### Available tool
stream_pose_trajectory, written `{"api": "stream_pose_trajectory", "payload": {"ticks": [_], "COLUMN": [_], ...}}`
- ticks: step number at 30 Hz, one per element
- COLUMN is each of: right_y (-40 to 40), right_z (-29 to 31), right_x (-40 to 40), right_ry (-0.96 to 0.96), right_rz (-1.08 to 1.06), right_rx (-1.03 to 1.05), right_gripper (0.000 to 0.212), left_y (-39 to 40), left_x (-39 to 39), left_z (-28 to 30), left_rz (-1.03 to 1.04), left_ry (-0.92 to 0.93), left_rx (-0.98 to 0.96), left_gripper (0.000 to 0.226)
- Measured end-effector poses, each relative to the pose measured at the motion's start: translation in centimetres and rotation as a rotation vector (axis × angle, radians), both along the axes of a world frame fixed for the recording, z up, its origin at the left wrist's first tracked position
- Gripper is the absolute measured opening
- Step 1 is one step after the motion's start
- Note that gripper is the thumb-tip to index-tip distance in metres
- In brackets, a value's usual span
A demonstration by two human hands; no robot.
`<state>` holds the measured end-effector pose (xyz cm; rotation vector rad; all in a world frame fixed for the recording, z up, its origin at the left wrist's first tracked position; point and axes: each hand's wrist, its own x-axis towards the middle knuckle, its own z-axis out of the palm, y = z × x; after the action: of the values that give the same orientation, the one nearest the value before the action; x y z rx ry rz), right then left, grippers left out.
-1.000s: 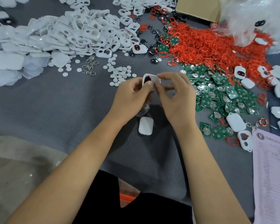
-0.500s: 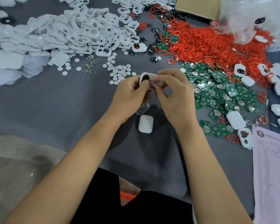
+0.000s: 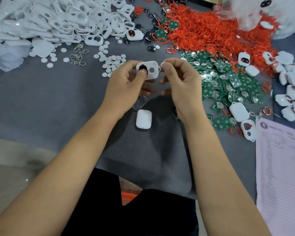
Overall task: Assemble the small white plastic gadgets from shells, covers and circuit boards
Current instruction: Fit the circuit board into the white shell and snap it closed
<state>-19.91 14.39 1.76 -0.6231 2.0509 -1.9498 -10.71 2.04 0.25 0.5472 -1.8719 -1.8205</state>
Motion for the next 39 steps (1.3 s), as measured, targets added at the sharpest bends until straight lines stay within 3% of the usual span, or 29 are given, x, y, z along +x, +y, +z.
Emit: {"api": "stream_pose_trajectory", "payload": {"ticks": [9,16,26,32,39], "right_y": [0.3,0.1,-0.5,-0.6,-0.7], "right_z": [-0.1,-0.7,-1.2,-1.2,-0.9], "right_x": [-0.3,-0.1,0.5,0.6,0.7], "right_ry": [-0.098,0.137,0.149,0.344,0.349], "right_rz": [0.007,-0.003,-0.026,-0.105,-0.124], "right_rx": [-0.083,0.023,0.098,0.245,0.309], "right_gripper": [0.015,0.011,0.01,0.006,0.012], "left_y": [-0.1,0.0,0.0,0.2,0.4], "left_x": [-0.2,-0.3,-0.2,0.0,0.0], "left_z": [-0.1,-0.3,-0.8,-0.7,-0.4], "left_rz": [0.011,0.041,0.08,0.044,0.046], "left_ry": [0.0,0.014,-0.01,0.047,0.018], "left_rx": [0.04,0.096,-0.159,-0.157,-0.228], "left_gripper": [0.014,0.019,0.019,0.018,0.017]}}
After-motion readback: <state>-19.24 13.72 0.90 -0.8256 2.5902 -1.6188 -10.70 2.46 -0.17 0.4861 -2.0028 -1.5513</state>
